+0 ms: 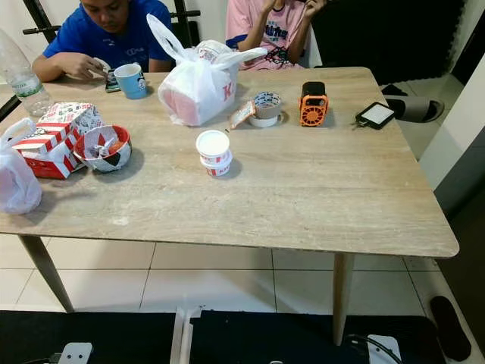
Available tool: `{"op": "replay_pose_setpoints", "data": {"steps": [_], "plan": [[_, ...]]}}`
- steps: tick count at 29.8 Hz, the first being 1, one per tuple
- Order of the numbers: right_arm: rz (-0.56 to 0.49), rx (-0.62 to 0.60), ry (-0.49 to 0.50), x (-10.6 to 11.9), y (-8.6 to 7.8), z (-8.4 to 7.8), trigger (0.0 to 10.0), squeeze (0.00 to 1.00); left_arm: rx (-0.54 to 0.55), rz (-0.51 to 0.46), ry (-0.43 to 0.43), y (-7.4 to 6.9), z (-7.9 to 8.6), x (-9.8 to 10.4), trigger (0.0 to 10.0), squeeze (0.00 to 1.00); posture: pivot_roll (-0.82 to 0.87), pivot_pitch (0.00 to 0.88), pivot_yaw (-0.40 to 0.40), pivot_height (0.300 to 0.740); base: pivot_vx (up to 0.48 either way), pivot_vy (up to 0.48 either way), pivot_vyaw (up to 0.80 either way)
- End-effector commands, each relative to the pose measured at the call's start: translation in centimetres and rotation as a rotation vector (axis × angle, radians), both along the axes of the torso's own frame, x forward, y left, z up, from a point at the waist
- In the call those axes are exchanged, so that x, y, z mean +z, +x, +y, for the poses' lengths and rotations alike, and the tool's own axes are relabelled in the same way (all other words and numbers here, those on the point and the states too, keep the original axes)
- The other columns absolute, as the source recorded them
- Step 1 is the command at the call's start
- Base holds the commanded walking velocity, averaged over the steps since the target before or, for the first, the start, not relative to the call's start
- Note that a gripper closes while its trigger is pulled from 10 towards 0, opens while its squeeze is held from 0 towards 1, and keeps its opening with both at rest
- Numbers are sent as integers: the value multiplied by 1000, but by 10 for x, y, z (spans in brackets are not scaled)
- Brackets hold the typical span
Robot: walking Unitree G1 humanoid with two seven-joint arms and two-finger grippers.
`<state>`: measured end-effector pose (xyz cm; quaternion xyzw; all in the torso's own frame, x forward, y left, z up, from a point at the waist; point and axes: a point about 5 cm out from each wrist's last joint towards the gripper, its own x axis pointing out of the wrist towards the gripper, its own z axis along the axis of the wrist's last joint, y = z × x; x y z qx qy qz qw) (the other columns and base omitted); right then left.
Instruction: Restocking fridge
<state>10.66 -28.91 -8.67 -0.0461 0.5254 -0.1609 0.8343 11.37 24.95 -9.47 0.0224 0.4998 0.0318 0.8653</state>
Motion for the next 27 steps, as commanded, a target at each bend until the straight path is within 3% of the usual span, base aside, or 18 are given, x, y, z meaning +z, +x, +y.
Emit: {"op": "replay_pose_setpoints", "data": {"steps": [1,8,15,20,24,25,26,27], "plan": [[-1,-11,13,-2,-3,3,10000,0,7,4,12,-3,6,1,10000,0,-67,106,86,740,0,0,0],[6,-14,20,-3,-3,5,10000,0,25,-5,5,3,4,2,10000,0,-68,80,78,740,0,0,0],[-18,3,46,0,20,15,10000,0,71,-28,-20,21,-8,3,10000,0,-42,0,50,740,0,0,0],[-10,25,46,0,28,22,10000,0,107,-31,-12,21,-10,2,10000,0,-30,0,40,740,0,0,0],[-23,15,49,0,34,26,10000,0,202,-37,-19,17,-7,1,10000,0,-19,0,32,740,0,0,0],[-28,23,50,1,36,27,10000,569,218,-36,-29,17,-7,1,10000,0,-20,0,29,740,0,0,0],[-28,23,50,1,36,27,10000,569,218,-36,-29,17,-7,1,10000,0,-20,0,29,740,0,0,0],[-28,30,47,1,36,26,10000,1000,233,-33,-41,16,-8,0,10000,0,-24,0,29,740,0,0,0]]}}
